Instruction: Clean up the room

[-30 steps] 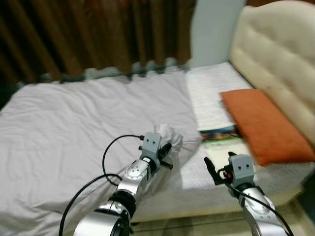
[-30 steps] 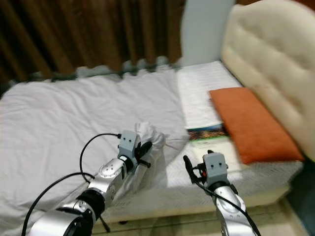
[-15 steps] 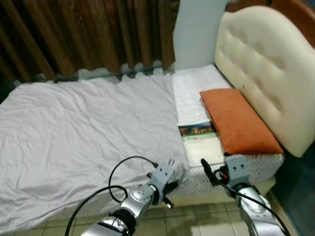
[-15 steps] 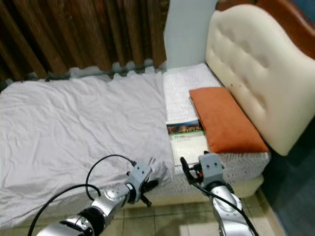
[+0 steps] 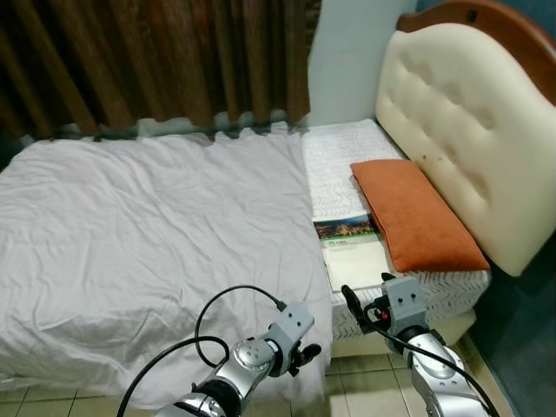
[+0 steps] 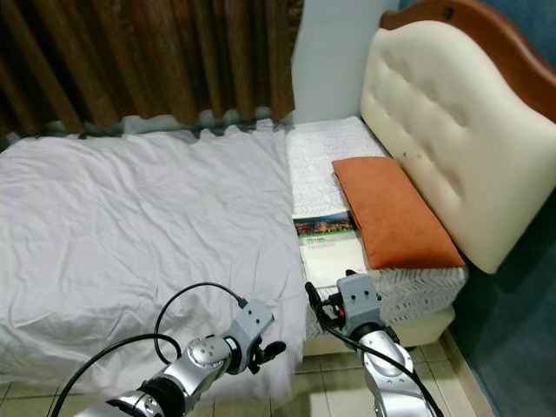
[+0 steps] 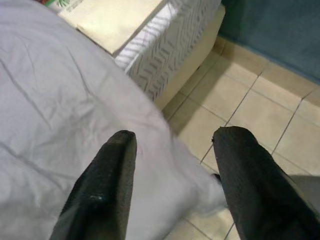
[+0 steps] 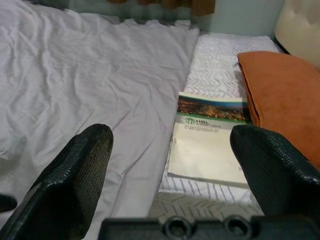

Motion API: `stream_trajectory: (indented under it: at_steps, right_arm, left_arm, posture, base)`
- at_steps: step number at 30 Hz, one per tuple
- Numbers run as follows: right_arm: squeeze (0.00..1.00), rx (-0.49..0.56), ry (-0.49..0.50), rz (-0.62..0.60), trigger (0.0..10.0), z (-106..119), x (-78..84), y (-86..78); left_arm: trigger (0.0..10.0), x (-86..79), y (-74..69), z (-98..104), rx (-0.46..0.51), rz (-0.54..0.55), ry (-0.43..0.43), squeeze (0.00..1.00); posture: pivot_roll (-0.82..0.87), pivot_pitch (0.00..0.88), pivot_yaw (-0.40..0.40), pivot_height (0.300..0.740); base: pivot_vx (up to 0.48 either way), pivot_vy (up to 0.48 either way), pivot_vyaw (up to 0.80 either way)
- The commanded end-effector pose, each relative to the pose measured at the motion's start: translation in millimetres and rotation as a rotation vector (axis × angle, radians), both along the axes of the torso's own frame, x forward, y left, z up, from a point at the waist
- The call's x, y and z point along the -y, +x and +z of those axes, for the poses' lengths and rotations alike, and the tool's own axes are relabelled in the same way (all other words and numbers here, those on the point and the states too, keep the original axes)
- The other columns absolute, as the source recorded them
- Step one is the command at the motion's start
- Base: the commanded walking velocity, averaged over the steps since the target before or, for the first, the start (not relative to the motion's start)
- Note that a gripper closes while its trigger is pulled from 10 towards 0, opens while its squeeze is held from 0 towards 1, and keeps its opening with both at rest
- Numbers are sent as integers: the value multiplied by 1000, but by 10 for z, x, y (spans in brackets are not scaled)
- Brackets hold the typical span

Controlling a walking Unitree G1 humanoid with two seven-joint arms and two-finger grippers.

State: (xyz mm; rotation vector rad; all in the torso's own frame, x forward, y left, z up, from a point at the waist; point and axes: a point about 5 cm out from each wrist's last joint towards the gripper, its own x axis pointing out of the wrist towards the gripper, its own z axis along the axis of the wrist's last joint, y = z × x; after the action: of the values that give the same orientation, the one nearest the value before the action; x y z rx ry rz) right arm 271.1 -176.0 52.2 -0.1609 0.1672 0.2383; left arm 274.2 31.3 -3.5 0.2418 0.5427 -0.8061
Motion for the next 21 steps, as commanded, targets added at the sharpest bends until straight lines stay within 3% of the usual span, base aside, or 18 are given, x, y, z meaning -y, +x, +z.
stream_trajectory:
  at_steps: [1,5,7,8,9,10,12,13,14,15,17,18,19,20,21]
  right_arm:
    - [0,29,-4,14,10000,51,-39,50]
    - [0,46,-2,8,10000,79,-41,66]
    - [0,104,32,-26,10000,188,-25,84]
    - [0,104,32,-26,10000,188,-25,84]
    - [0,124,47,-39,10000,227,-20,86]
    - [0,146,70,-62,10000,270,-6,79]
    - [0,171,102,-98,10000,316,36,54]
    - [0,171,102,-98,10000,316,36,54]
    - [0,198,140,-160,10000,367,131,16]
    - [0,198,140,-160,10000,367,131,16]
    - [0,209,164,-212,10000,385,222,-9]
    - [0,199,163,-231,10000,367,267,-4]
    - [0,199,163,-231,10000,367,267,-4]
    - [0,186,155,-243,10000,344,303,13]
    - [0,160,163,-252,10000,308,321,39]
  left_arm:
    - [10000,430,92,324,62,25,-227,1000]
    - [10000,384,207,454,116,63,-287,1000]
    - [10000,-110,389,580,278,237,-325,1000]
    - [10000,-110,389,580,278,237,-325,1000]
    - [10000,-320,421,632,342,304,-334,1000]
    - [10000,-598,448,791,473,417,-347,1000]
    - [10000,-867,411,1046,575,539,-408,1000]
    - [10000,-867,411,1046,575,539,-408,1000]
    - [10000,-999,295,1246,621,602,-438,1000]
    - [10000,-999,295,1246,621,602,-438,1000]
    - [10000,-1121,164,1191,611,667,-400,1000]
    - [10000,-1185,97,1004,547,699,-359,1000]
    - [10000,-1185,97,1004,547,699,-359,1000]
    - [10000,-1230,53,870,510,734,-337,780]
    - [10000,-1203,22,783,469,722,-344,0]
  posture:
    - [-176,49,70,740]
    - [-175,48,71,740]
    - [-144,36,81,740]
    - [-144,36,81,740]
    - [-139,36,80,740]
    - [-126,30,76,740]
    - [-106,25,68,740]
    - [-106,25,68,740]
    - [-42,11,40,740]
    - [-42,11,40,740]
    - [-22,0,26,740]
    - [-10,0,13,740]
    - [-10,0,13,740]
    - [5,0,0,740]
    - [10,0,-4,740]
  base:
    - [0,0,0]
    - [0,0,0]
    - [0,0,0]
    - [0,0,0]
    - [0,0,0]
    - [0,0,0]
    - [0,0,0]
    - [0,0,0]
    - [0,0,0]
    - [0,0,0]
    - [0,0,0]
    - [0,0,0]
    - [0,0,0]
    - [0,0,0]
    - [0,0,-775]
